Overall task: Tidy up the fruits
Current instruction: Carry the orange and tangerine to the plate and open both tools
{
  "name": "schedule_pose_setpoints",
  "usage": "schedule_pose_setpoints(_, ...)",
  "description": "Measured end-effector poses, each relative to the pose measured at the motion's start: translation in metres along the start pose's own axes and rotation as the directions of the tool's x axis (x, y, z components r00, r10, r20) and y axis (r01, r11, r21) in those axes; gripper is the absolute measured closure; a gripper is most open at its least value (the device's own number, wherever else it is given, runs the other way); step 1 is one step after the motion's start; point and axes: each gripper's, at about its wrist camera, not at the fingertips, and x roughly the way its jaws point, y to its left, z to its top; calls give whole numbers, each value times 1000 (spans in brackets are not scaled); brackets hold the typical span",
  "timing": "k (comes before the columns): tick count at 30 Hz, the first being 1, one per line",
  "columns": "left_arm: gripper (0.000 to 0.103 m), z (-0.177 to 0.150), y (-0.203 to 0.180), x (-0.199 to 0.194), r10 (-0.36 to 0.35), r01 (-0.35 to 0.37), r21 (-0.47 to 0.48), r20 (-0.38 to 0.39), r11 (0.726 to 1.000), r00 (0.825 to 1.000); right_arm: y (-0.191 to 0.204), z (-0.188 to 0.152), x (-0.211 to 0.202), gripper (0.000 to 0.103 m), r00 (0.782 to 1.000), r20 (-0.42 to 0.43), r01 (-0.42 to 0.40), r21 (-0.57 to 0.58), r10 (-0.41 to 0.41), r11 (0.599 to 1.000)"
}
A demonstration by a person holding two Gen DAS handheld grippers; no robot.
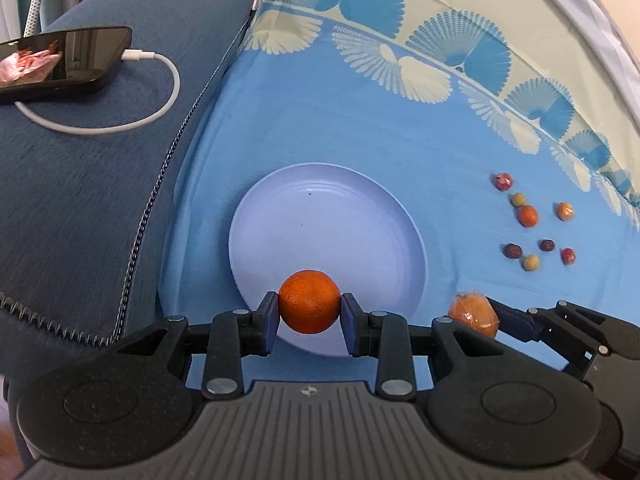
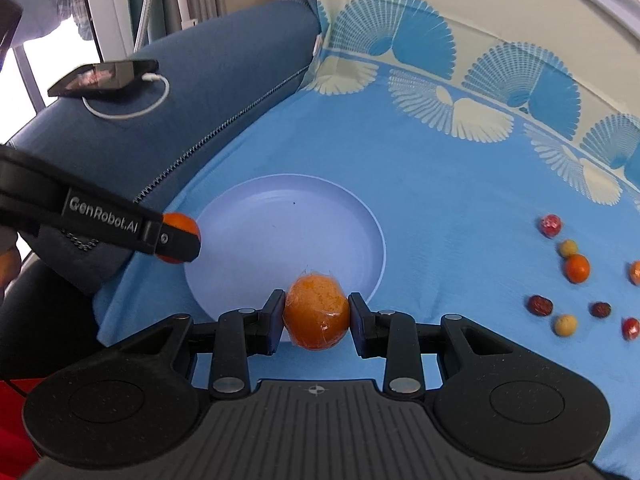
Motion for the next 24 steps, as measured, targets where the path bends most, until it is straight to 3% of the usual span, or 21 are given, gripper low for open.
schedule_pose_setpoints(19,67,35,4,78,56,-53,49,-78,997,995,5,14,77,67,994,-105,-19,-84,10,996)
schedule_pose_setpoints(21,49,37,4,81,71,-67,50,-82,997,994,5,16,78,58,995,-97,-18,-89,9,996)
schedule_pose_setpoints(22,23,38,5,79,78,-75,43,-74,996,994,4,18,77,44,996,-88,-16,-94,7,995)
schedule_pose_setpoints(23,3,38,6,75,86,-84,31,-57,996,995,4,20,74,32,997,-74,-9,-101,2,995)
schedule_pose_setpoints(24,0,38,6,69,93,-93,15,-31,996,995,4,22,70,27,998,-60,4,-105,-10,994)
